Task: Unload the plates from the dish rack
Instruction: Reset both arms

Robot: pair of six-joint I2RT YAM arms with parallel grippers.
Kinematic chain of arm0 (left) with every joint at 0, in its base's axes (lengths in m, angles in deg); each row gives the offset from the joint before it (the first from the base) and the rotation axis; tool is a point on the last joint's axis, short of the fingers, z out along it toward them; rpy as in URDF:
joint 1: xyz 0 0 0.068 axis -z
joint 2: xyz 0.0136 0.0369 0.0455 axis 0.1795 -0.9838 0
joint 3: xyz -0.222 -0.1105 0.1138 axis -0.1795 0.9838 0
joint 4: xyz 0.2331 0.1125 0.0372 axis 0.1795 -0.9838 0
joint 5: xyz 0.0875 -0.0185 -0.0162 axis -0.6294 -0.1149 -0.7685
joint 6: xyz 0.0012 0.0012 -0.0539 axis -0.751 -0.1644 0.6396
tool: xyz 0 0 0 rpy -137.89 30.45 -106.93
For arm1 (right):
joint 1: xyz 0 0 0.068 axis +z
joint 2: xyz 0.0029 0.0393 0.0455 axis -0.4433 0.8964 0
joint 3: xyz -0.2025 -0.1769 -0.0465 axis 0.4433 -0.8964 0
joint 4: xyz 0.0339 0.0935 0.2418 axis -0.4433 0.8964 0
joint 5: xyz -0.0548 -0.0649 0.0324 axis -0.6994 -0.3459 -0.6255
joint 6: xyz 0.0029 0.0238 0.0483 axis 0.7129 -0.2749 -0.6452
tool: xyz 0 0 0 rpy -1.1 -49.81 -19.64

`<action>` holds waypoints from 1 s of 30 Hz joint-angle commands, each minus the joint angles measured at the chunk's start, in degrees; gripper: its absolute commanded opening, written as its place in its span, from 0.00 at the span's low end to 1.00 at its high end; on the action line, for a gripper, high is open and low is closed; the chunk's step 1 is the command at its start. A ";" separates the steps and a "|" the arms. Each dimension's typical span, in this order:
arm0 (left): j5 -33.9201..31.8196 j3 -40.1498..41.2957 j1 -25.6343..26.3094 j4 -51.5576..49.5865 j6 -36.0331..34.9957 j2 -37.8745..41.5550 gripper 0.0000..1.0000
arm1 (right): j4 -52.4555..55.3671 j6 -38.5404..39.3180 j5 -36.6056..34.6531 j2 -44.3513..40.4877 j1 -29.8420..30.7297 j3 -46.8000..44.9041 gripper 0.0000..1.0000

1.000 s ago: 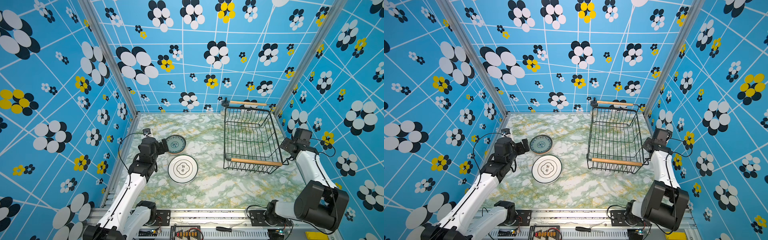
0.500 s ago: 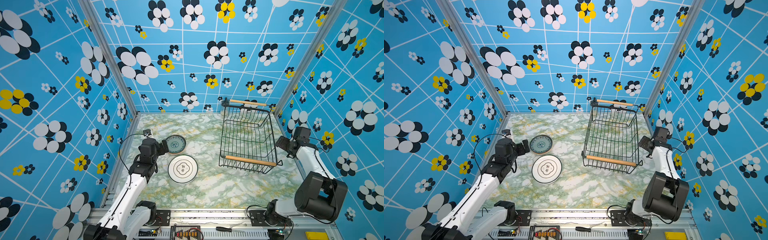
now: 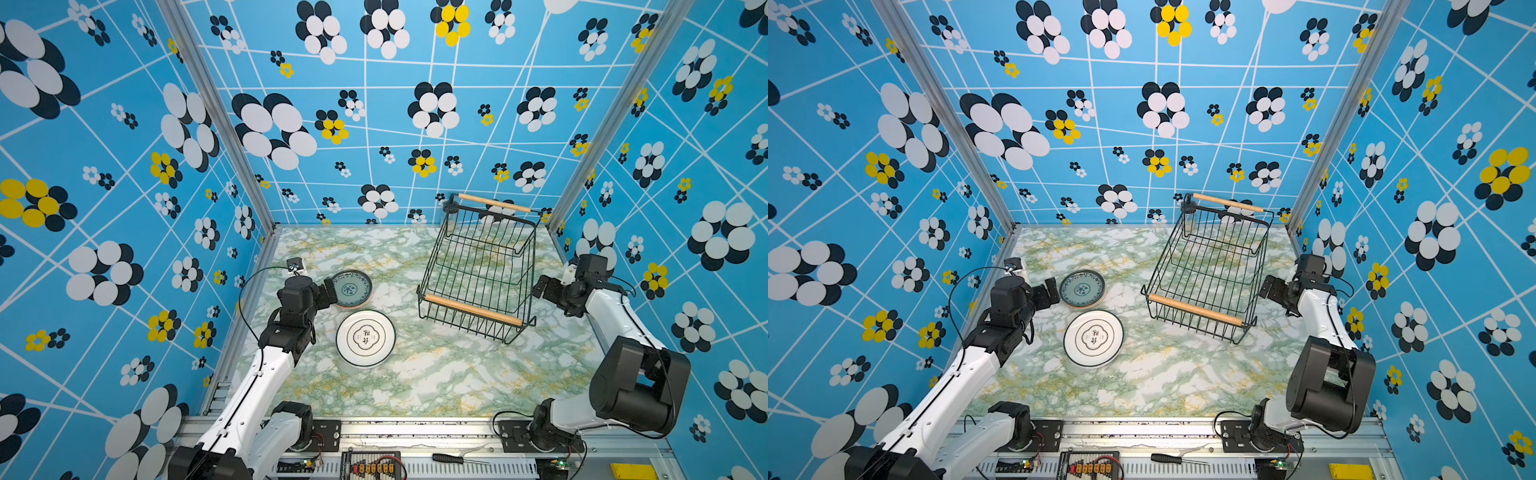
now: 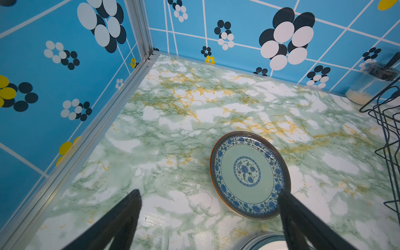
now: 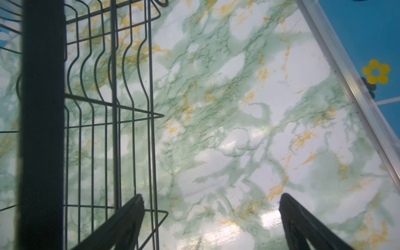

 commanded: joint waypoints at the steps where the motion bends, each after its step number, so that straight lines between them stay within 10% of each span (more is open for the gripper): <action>1: -1.89 1.96 0.08 4.42 -1.25 -1.44 0.99 | 0.28 2.01 3.69 0.41 1.96 -1.55 0.99; 11: -1.43 6.58 0.00 13.24 -3.61 -2.57 0.99 | -9.11 1.21 8.43 -1.35 2.64 -7.44 0.99; 30: -1.48 17.14 -1.63 35.76 -8.78 -9.00 0.99 | -49.71 -4.51 -5.77 -8.98 4.02 -28.35 0.99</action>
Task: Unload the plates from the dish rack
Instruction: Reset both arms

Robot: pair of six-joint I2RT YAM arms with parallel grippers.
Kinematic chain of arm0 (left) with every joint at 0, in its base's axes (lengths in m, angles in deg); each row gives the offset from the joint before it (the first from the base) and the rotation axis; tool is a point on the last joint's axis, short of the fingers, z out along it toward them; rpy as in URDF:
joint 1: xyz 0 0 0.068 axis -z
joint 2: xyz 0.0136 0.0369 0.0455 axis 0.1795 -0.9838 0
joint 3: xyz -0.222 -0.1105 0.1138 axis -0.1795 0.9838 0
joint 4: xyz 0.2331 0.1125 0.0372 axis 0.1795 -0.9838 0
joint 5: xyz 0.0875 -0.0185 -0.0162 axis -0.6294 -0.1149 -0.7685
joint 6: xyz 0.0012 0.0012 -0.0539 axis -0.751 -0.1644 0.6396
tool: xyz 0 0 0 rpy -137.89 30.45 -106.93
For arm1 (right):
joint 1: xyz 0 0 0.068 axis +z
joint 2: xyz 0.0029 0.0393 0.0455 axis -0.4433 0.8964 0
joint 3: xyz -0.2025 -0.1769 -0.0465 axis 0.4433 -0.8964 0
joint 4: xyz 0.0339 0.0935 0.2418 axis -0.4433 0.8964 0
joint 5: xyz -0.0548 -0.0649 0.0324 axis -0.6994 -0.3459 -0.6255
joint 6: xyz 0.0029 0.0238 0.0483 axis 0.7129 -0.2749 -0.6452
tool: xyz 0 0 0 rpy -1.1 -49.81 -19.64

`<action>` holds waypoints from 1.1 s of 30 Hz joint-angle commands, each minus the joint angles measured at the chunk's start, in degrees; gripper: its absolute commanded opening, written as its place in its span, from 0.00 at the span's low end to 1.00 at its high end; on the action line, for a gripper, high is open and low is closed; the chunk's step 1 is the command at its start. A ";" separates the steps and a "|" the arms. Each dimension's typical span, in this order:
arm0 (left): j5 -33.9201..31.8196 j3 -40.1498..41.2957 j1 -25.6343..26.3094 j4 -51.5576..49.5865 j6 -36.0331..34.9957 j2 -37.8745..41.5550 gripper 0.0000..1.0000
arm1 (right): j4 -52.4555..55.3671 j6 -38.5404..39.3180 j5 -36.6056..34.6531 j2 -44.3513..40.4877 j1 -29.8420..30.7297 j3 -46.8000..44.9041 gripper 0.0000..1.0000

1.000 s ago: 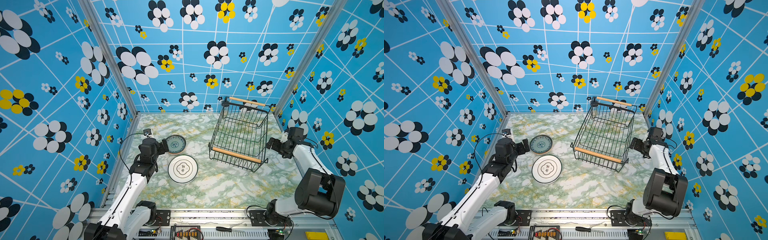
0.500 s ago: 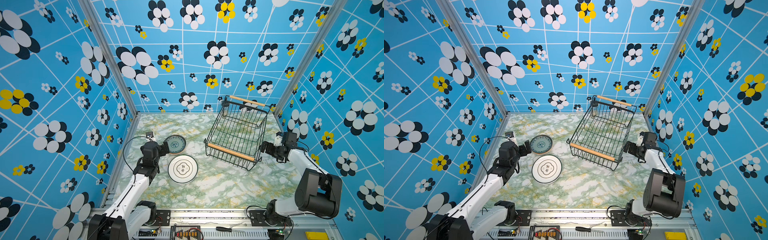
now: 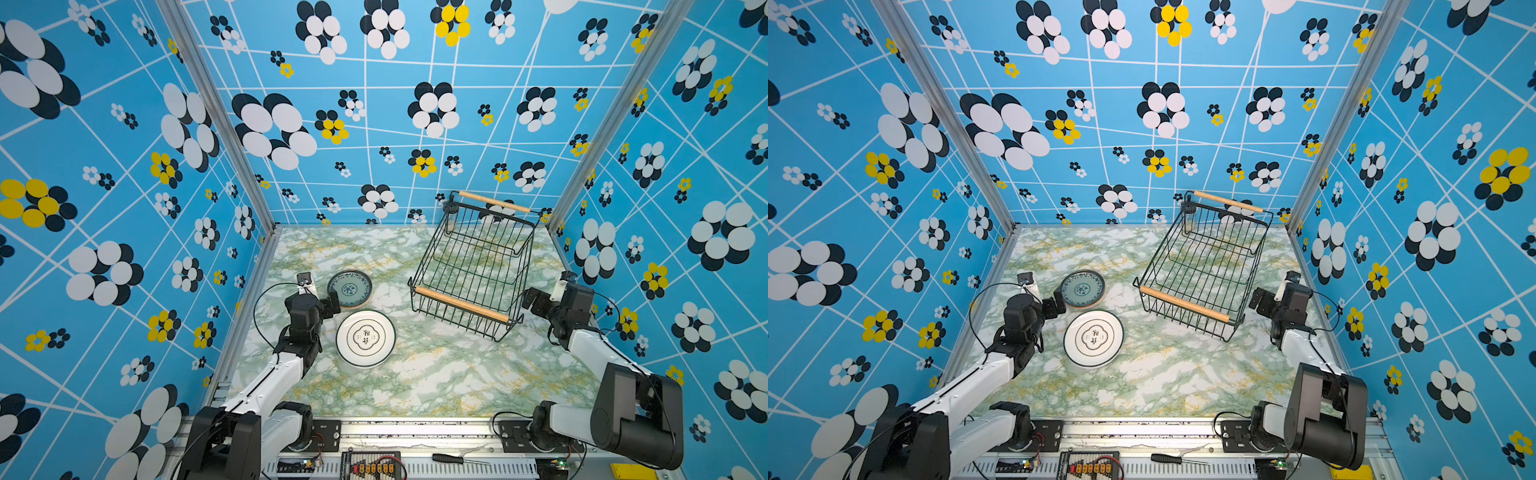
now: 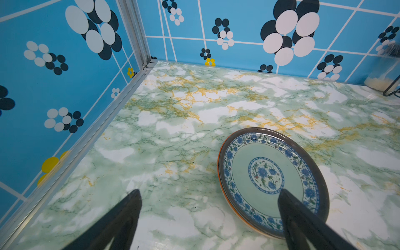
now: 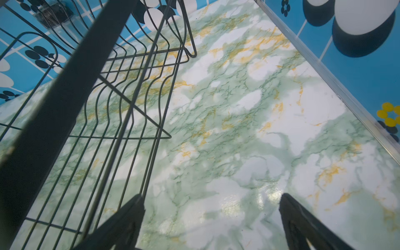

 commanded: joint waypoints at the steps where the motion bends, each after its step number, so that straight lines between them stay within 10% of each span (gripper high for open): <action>1: -0.08 0.50 -1.51 5.69 -1.57 -2.32 0.99 | -10.39 -2.19 -3.08 1.68 1.14 -1.25 0.99; 33: 7.06 1.83 -6.32 30.63 -5.88 -25.48 0.99 | -50.27 5.73 -15.67 13.96 14.45 -15.42 0.99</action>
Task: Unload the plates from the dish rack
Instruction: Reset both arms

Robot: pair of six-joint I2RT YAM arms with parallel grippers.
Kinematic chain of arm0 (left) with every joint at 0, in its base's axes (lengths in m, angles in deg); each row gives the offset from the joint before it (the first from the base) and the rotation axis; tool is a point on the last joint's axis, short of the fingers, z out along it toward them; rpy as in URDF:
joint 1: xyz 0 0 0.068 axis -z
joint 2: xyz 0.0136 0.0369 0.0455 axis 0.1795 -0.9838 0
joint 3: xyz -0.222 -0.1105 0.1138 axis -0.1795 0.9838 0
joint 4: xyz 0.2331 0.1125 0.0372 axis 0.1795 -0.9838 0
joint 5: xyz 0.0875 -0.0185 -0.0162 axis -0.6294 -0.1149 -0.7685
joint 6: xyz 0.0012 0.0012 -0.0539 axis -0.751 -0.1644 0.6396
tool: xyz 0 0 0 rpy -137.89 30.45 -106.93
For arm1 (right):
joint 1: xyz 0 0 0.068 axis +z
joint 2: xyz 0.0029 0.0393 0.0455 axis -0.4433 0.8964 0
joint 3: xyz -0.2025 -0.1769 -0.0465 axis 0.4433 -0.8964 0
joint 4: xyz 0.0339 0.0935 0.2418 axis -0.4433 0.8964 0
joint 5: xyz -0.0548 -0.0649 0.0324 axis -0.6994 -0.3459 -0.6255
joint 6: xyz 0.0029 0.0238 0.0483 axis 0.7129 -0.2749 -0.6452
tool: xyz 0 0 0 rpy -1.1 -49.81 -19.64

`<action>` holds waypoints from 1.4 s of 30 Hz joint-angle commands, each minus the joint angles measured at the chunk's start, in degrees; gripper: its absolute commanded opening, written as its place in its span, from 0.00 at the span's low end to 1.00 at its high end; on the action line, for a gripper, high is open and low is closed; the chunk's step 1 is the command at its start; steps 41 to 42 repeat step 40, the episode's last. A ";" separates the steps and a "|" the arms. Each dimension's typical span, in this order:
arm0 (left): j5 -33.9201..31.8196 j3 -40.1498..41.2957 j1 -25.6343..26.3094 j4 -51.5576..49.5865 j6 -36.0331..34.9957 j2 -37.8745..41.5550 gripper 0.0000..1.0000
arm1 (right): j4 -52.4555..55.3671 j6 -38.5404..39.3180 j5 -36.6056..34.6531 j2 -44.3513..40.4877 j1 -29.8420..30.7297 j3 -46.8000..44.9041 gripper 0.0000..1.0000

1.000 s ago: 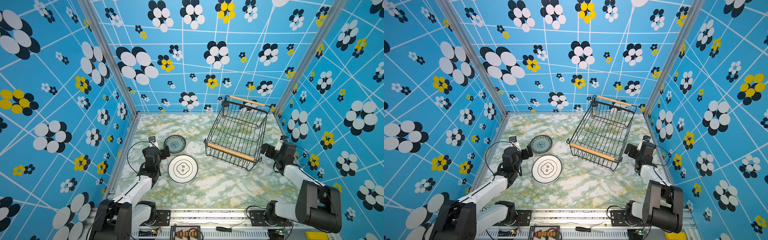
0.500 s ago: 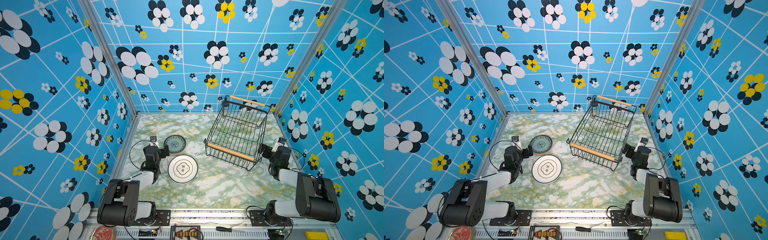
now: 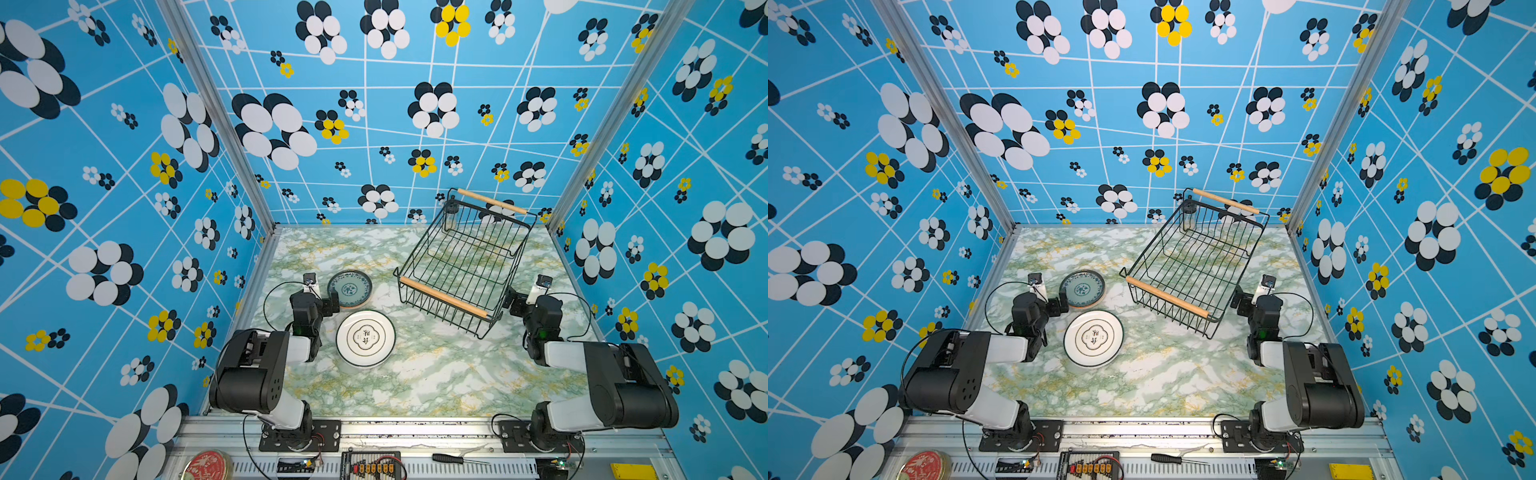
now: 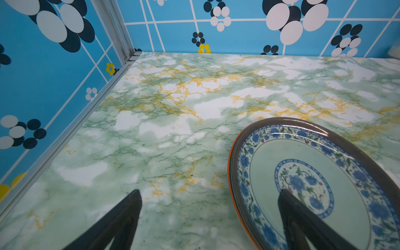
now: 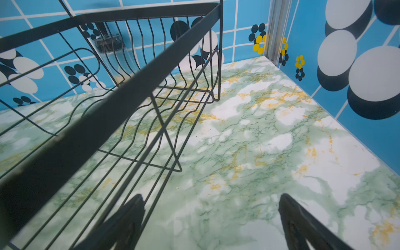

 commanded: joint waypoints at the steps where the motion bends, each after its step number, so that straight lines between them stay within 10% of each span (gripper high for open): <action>1: -1.73 1.06 -0.55 3.55 0.39 -0.04 0.99 | -11.57 2.74 -2.64 4.38 0.96 -2.49 0.99; 42: -2.72 -0.09 -0.37 1.30 0.37 -0.11 0.99 | 3.31 5.97 0.00 3.41 2.75 4.72 0.99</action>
